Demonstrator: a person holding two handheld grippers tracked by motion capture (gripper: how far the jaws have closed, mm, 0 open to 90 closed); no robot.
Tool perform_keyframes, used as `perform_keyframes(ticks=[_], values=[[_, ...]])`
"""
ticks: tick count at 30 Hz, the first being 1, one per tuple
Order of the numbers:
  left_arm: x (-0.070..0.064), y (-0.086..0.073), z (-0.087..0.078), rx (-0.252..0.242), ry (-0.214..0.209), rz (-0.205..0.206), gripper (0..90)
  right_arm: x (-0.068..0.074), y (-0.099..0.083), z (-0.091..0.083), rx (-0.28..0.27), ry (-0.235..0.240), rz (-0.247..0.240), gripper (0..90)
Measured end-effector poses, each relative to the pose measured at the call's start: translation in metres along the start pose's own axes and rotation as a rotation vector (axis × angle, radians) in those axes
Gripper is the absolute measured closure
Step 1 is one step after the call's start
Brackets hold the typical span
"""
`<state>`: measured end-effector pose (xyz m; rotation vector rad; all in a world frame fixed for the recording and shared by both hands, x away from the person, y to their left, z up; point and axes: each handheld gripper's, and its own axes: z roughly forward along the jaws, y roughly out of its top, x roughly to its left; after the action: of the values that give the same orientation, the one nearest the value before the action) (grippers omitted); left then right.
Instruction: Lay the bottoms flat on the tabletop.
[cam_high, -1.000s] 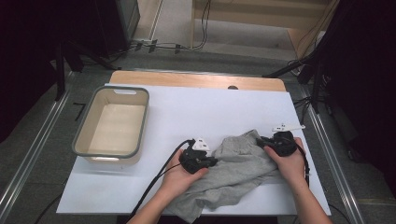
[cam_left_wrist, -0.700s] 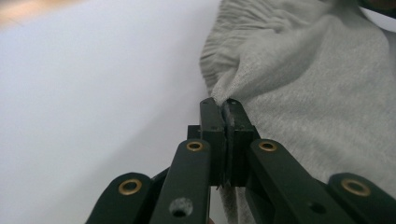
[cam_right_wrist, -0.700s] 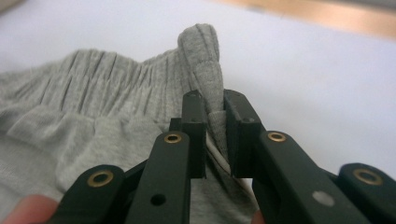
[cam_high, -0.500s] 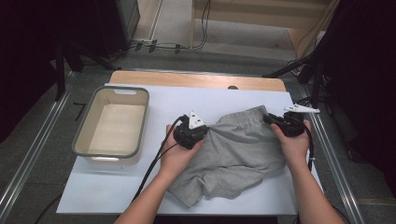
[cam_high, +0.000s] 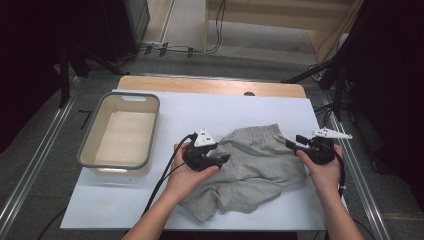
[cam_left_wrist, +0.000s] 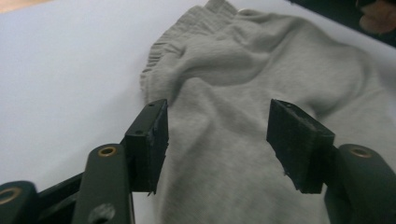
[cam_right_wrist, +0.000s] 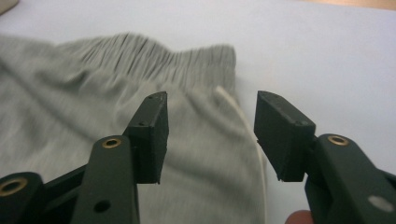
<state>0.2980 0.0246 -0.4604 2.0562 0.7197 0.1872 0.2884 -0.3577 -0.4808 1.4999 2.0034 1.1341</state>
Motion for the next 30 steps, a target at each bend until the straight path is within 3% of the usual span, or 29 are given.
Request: perform_keyframes(ticks=[2,3,4,5,7,8,9,12,16,18,21,23,24,25,27,28,30], values=[[-0.010,-0.003,-0.005,-0.003,-0.031,0.007,36.7,0.005,-0.013,-0.009,0.005,-0.008,-0.027,41.6],[-0.016,-0.004,-0.006,-0.001,-0.045,0.021,36.4,0.007,-0.020,-0.013,0.009,-0.018,-0.027,40.9],[-0.031,-0.007,-0.006,0.005,-0.069,0.048,35.1,0.011,-0.033,-0.021,0.013,-0.026,-0.028,38.4],[-0.031,-0.007,-0.006,0.005,-0.069,0.048,34.9,0.013,-0.039,-0.025,0.015,-0.031,-0.018,37.2],[-0.048,-0.010,-0.004,0.007,-0.105,0.068,34.9,0.014,-0.044,-0.030,0.014,-0.032,-0.022,35.3],[-0.066,-0.011,0.003,0.031,-0.143,0.091,34.9,0.018,-0.055,-0.039,0.013,-0.026,-0.054,33.9],[-0.066,-0.011,0.003,0.031,-0.143,0.091,35.0,0.018,-0.055,-0.039,0.013,-0.026,-0.054,33.9],[-0.090,-0.013,0.020,0.072,-0.193,0.139,34.9,0.020,-0.066,-0.050,0.021,-0.018,-0.044,32.8],[-0.111,-0.014,0.046,0.122,-0.217,0.172,34.6,0.021,-0.082,-0.057,0.037,-0.022,-0.008,30.2],[-0.116,-0.017,0.058,0.156,-0.200,0.200,34.8,0.021,-0.093,-0.057,0.070,-0.030,-0.013,27.8],[-0.119,-0.023,0.070,0.210,-0.180,0.200,37.2,0.019,-0.098,-0.055,0.090,-0.023,-0.012,29.5],[-0.118,-0.027,0.076,0.241,-0.156,0.215,55.2,0.017,-0.100,-0.052,0.108,-0.027,-0.011,46.3],[-0.117,-0.028,0.076,0.242,-0.138,0.228,55.2,0.017,-0.100,-0.052,0.108,-0.027,-0.011,46.3],[-0.115,-0.028,0.075,0.237,-0.133,0.223,64.3,0.016,-0.099,-0.052,0.102,-0.021,-0.007,54.3],[-0.110,-0.026,0.070,0.227,-0.148,0.195,78.6,0.015,-0.097,-0.050,0.102,-0.015,-0.018,60.0],[-0.105,-0.023,0.065,0.215,-0.164,0.178,83.2,0.014,-0.094,-0.048,0.098,0.009,-0.035,67.9],[-0.097,-0.019,0.058,0.200,-0.178,0.155,83.7,0.014,-0.092,-0.048,0.091,0.011,-0.043,69.8]])
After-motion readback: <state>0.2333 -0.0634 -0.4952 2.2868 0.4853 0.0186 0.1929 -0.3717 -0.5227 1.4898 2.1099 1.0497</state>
